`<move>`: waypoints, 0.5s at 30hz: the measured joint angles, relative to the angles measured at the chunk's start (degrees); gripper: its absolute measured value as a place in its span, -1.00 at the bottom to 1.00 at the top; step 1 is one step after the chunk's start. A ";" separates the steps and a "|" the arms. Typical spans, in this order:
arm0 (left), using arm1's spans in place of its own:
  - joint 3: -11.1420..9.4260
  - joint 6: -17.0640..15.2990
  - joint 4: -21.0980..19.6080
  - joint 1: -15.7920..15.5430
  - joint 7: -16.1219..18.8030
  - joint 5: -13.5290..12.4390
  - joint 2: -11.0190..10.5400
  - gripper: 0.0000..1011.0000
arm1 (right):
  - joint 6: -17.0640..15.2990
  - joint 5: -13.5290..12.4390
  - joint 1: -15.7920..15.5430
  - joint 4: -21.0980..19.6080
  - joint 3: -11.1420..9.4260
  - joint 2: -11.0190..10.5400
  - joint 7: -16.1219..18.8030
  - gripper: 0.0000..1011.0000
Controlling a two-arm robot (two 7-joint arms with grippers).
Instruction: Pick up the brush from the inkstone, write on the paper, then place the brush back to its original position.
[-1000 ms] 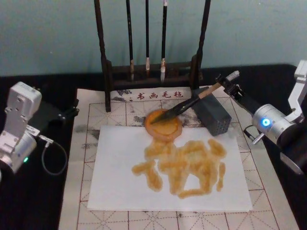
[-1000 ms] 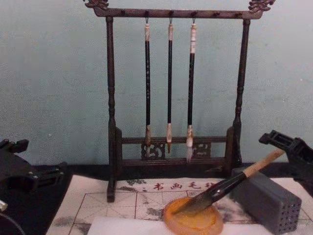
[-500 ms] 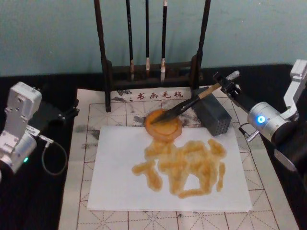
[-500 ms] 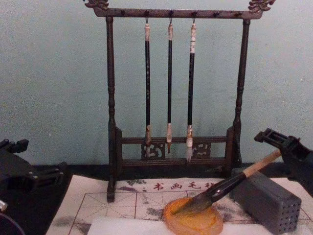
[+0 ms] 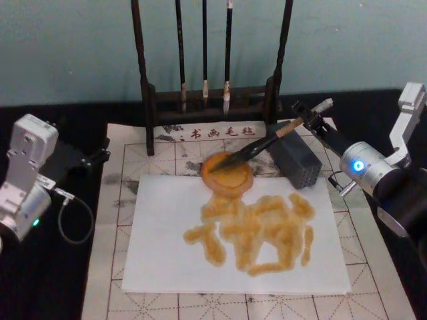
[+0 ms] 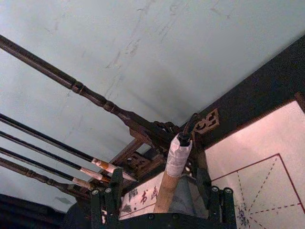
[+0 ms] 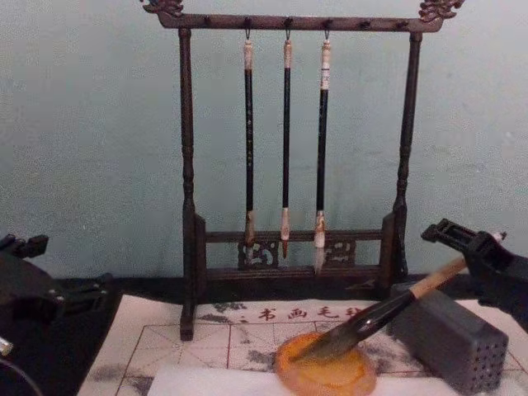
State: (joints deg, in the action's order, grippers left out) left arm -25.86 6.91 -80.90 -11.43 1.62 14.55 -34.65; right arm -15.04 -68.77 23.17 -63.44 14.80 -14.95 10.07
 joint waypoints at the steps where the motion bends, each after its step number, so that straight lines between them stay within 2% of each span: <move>1: 0.00 0.00 0.00 0.00 0.00 0.00 0.00 0.98 | 0.00 0.00 0.00 0.00 -0.01 0.01 0.00 0.98; 11: 0.00 0.00 0.00 0.00 0.00 0.00 0.00 0.98 | -0.09 0.01 -0.05 0.00 -0.22 0.05 0.03 0.97; 15: 0.00 0.00 0.00 0.00 0.00 0.00 0.00 0.98 | -0.16 0.02 -0.08 -0.01 -0.29 0.07 0.06 0.80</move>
State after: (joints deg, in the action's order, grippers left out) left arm -25.86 6.91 -80.90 -11.43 1.62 14.55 -34.65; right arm -15.21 -68.75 23.09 -63.45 14.50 -14.87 10.12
